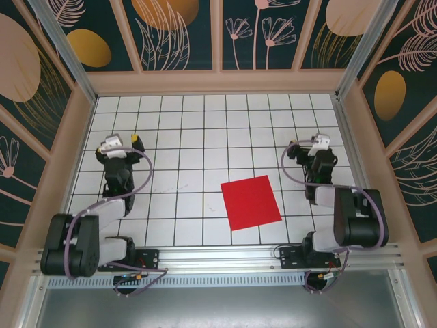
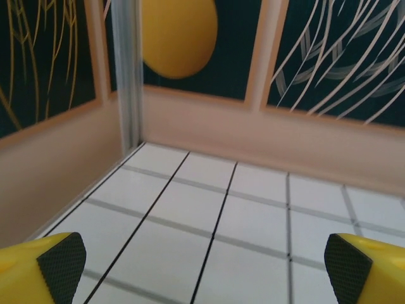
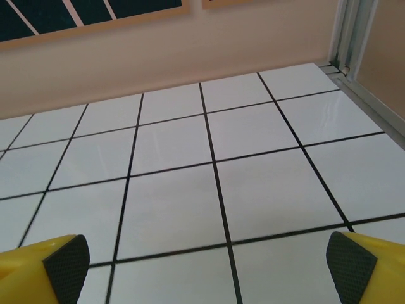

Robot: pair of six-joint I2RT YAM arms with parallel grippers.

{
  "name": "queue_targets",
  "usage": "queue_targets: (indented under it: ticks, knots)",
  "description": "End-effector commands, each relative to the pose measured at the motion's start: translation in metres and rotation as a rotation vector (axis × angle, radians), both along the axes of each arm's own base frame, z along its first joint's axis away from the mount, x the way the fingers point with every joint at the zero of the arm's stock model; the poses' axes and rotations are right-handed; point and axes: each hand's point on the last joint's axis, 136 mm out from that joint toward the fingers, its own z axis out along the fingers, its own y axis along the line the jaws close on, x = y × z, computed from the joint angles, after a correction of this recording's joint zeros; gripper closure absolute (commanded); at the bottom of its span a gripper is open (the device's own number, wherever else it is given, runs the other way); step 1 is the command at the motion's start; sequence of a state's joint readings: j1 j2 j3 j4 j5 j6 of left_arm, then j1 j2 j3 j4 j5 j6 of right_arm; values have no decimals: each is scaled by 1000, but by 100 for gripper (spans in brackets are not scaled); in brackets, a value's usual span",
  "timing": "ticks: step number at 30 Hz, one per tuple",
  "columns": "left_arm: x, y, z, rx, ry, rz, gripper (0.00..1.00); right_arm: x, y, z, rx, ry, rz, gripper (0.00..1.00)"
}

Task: Fold a paper plane with a square sheet of paper (fold left side to right side)
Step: Move the square sheet of paper to the center of the table.

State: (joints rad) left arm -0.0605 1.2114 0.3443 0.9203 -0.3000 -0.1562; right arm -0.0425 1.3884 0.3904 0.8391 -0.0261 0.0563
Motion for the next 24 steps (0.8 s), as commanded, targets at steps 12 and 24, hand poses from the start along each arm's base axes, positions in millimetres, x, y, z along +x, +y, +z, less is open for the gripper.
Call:
queue_targets:
  ticks: [12, 24]
  knots:
    - [-49, -208, -38, -251, 516, -685, 2, -84, 26, 12, 472, 399, -91, 1]
    - [-150, -389, -100, 37, 859, -1041, 1, -129, 21, 3, 470, 431, -163, 1]
